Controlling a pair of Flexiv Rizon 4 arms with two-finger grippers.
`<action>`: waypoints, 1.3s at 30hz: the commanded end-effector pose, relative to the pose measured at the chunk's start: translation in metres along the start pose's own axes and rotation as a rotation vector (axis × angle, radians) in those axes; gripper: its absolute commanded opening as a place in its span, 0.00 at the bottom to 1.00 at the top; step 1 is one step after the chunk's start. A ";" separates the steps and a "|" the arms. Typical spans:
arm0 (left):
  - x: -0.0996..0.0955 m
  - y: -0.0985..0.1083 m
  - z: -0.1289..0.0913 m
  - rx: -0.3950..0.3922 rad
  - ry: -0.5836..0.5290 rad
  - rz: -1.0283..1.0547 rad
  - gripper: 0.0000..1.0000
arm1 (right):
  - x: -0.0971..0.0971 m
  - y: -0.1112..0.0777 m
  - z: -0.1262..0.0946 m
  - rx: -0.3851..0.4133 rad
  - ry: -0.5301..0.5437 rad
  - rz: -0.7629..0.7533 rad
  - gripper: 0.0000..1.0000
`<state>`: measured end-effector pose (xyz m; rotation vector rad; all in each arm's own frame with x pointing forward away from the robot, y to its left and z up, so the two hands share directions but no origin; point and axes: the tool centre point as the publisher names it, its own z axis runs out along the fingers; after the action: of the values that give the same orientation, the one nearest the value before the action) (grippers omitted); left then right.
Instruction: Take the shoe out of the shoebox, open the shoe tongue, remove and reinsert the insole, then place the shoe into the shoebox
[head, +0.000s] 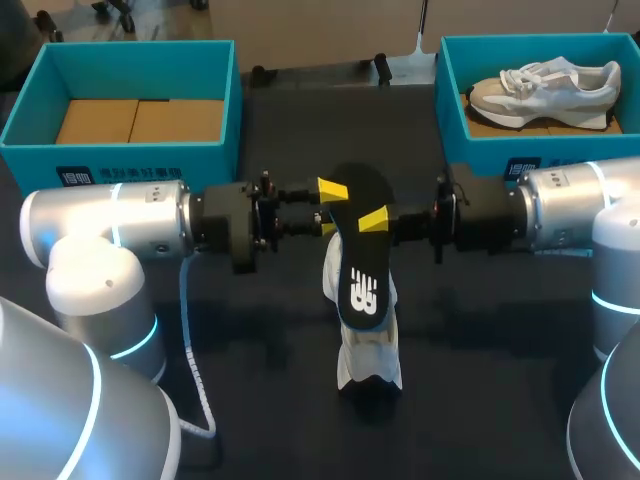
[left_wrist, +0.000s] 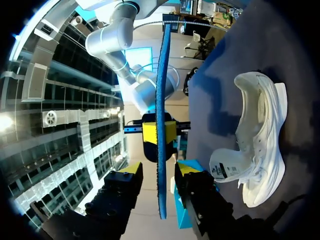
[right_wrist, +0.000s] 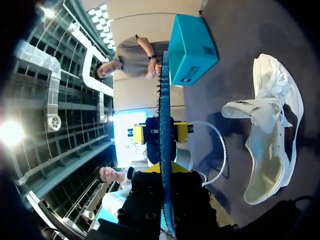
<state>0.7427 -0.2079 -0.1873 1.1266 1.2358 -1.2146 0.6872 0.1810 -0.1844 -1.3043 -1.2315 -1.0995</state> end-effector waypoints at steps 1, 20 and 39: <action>0.002 0.003 0.011 -0.002 -0.005 0.002 0.36 | 0.001 -0.003 0.003 -0.009 -0.003 -0.006 0.00; 0.003 -0.005 0.034 0.037 -0.007 0.005 0.21 | -0.001 0.001 0.004 -0.029 0.008 -0.026 0.00; 0.008 -0.010 0.035 0.029 -0.011 -0.016 0.00 | -0.002 0.005 0.001 -0.042 0.007 -0.026 0.00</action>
<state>0.7373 -0.2424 -0.1927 1.1349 1.2220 -1.2575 0.6931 0.1820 -0.1868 -1.3160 -1.2295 -1.1527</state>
